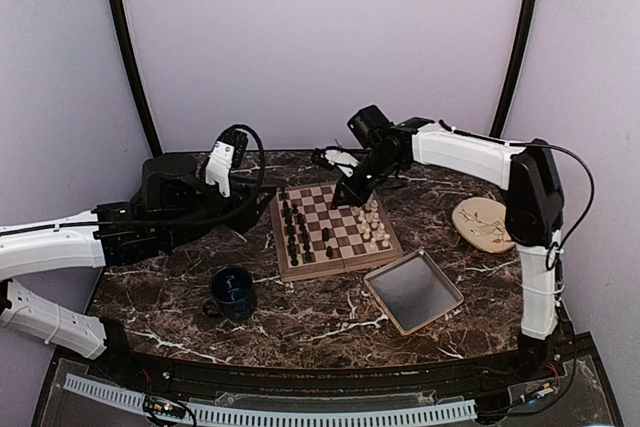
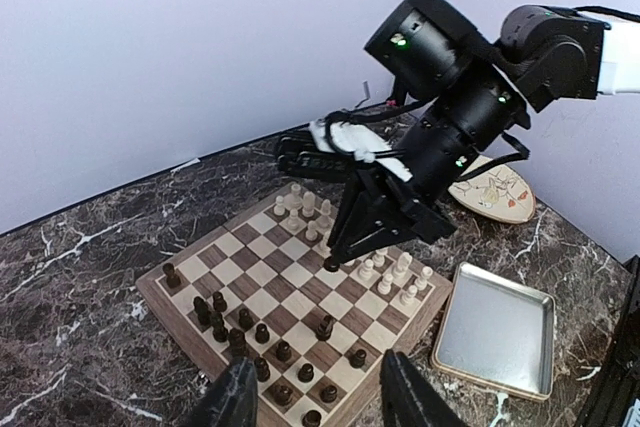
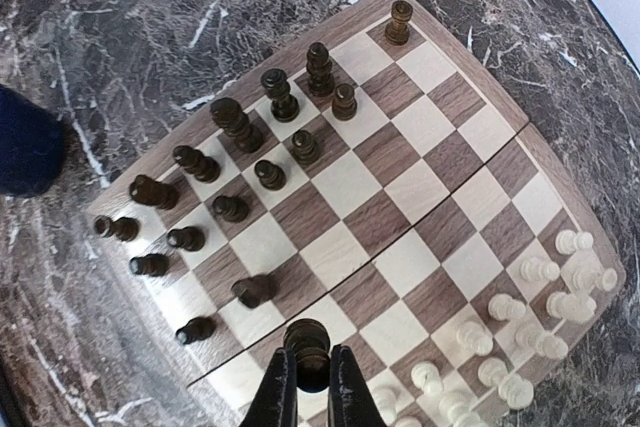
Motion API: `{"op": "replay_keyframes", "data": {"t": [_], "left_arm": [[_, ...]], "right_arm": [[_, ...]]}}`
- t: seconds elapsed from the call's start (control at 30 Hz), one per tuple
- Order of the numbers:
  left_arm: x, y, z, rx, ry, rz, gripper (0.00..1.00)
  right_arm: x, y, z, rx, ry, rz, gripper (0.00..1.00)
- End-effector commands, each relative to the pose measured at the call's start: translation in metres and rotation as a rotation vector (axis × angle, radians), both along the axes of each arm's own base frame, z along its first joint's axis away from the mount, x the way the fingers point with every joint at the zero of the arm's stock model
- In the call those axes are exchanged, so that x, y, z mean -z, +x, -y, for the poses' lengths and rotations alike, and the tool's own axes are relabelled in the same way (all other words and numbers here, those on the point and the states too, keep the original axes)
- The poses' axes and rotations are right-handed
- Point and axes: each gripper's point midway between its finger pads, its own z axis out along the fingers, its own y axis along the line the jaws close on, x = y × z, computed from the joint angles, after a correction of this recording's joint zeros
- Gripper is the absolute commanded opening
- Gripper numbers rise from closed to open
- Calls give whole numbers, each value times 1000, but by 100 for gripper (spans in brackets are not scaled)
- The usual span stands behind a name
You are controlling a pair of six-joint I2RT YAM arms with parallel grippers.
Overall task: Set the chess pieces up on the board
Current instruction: Place the pawn on the chessboard.
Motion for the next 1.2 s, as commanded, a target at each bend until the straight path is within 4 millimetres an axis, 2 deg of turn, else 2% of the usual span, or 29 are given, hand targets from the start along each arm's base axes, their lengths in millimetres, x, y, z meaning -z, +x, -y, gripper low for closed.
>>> {"op": "replay_keyframes", "data": {"t": [0.0,0.2,0.4,0.53,0.6,0.73,0.9,0.97,1.07,1.17], "left_arm": [[22,-3,-22,-61,26,-60,45],[36,-6,-32,-77,24,-97,45],[44,-8,-37,-82,31,-117,45],[49,-6,-38,-84,48,-130,46],[50,-1,-38,-84,56,-141,47],[53,11,-32,-46,81,-202,48],[66,31,-9,48,181,-297,47],[79,38,6,97,239,-354,46],[85,49,26,147,291,-391,44],[97,61,44,184,333,-433,41]], "right_arm": [[20,21,-15,12,-104,81,5],[46,26,-41,-20,-159,89,5],[67,27,-55,-34,-189,89,7],[67,31,-57,-24,-192,94,22],[59,32,-57,-18,-180,102,25],[31,31,-58,-15,-128,118,29],[-13,23,-48,-16,-51,122,30],[-32,20,-35,-6,-24,124,30],[-59,11,-7,7,34,112,30],[-68,-5,31,27,74,106,30]]}}
